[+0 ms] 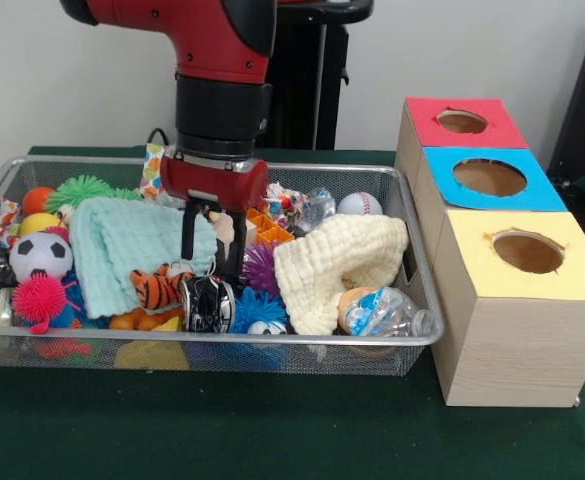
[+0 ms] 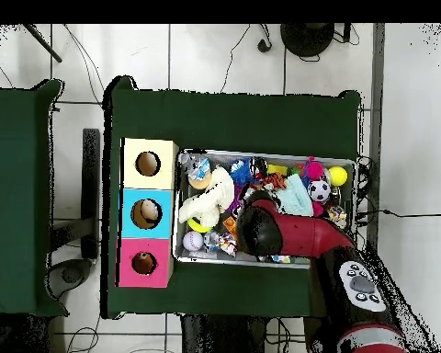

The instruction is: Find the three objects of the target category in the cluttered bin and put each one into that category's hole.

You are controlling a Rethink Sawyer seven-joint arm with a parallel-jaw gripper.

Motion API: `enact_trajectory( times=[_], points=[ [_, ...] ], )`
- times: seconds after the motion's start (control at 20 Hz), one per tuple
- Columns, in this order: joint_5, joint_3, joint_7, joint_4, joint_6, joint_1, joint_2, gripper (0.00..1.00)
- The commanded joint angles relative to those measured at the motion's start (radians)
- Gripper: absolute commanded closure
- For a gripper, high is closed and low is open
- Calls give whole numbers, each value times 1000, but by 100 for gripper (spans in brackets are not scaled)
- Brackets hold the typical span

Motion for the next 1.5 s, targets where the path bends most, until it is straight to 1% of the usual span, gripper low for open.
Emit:
enact_trajectory(
  times=[0.05,0.3,0.4,0.6,0.7,0.8,0.95,1.15,1.35,1.5],
  points=[
    [-36,-29,91,3,-93,2,50,0],
    [-42,-62,86,8,-123,5,61,0],
    [-44,-66,77,10,-112,-1,54,0],
    [-38,-76,52,12,-40,-15,34,0],
    [-41,-55,28,12,-1,-46,31,0],
    [-45,-40,9,0,16,-67,37,0],
    [-47,-41,14,-13,-2,-65,67,0],
    [-41,-22,18,-26,-7,-74,106,0],
    [-39,-61,55,-25,-78,-36,159,0],
    [-42,-63,55,-37,-96,-36,180,0]
  ],
)
